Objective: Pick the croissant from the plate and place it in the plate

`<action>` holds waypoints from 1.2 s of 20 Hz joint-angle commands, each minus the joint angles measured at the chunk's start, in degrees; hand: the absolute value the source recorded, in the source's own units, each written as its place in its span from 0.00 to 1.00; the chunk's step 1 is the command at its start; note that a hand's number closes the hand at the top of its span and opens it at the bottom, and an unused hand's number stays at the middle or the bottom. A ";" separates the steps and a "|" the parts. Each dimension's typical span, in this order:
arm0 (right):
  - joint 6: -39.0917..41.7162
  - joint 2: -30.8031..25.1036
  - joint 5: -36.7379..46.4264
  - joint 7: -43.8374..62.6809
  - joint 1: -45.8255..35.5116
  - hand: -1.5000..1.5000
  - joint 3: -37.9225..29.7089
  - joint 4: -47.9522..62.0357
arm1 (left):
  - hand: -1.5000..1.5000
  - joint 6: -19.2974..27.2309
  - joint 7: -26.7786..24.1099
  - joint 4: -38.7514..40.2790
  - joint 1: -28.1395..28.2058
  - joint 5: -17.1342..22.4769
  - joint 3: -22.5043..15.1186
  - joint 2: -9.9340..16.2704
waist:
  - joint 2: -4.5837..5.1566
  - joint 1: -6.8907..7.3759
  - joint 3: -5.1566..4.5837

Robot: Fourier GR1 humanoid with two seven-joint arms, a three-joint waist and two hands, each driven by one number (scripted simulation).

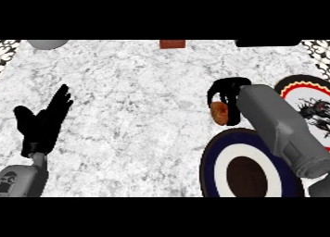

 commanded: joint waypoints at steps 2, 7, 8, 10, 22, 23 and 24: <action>-21.51 -1.72 -9.86 12.36 0.18 1.00 -13.84 2.09 | 0.50 0.26 0.13 -0.18 1.14 0.17 0.48 0.15 | 0.00 -1.91 0.29; -46.82 0.99 -6.16 22.17 -0.38 1.00 -13.07 -2.36 | 0.50 -0.92 0.00 0.57 0.31 0.59 1.25 1.17 | 0.31 -0.91 0.01; -50.82 0.39 -5.24 23.63 -0.73 1.00 -12.86 -3.17 | 0.50 0.35 0.29 0.30 0.56 -0.41 0.08 -0.12 | 0.19 -1.10 0.02; -59.49 -0.28 -2.78 26.42 -1.85 1.00 -12.03 -4.94 | 0.50 0.51 0.91 -1.11 1.03 -0.03 -0.36 -0.86 | -0.18 -0.83 0.03; -78.76 -8.37 5.89 49.77 5.47 1.00 -10.35 -16.23 | 0.50 -0.51 2.20 -4.00 3.07 0.00 0.74 0.73 | 0.08 -1.16 0.01; -78.05 -9.88 5.99 50.67 7.45 1.00 -10.35 -18.46 | 0.50 0.93 1.04 -3.93 4.08 -1.10 0.38 -0.30 | 0.00 -1.45 0.00; -77.60 -10.37 4.30 50.80 8.06 1.00 -11.82 -21.80 | 0.50 0.32 -1.85 -0.82 4.29 -1.19 0.87 -0.71 | 0.11 -1.74 -0.04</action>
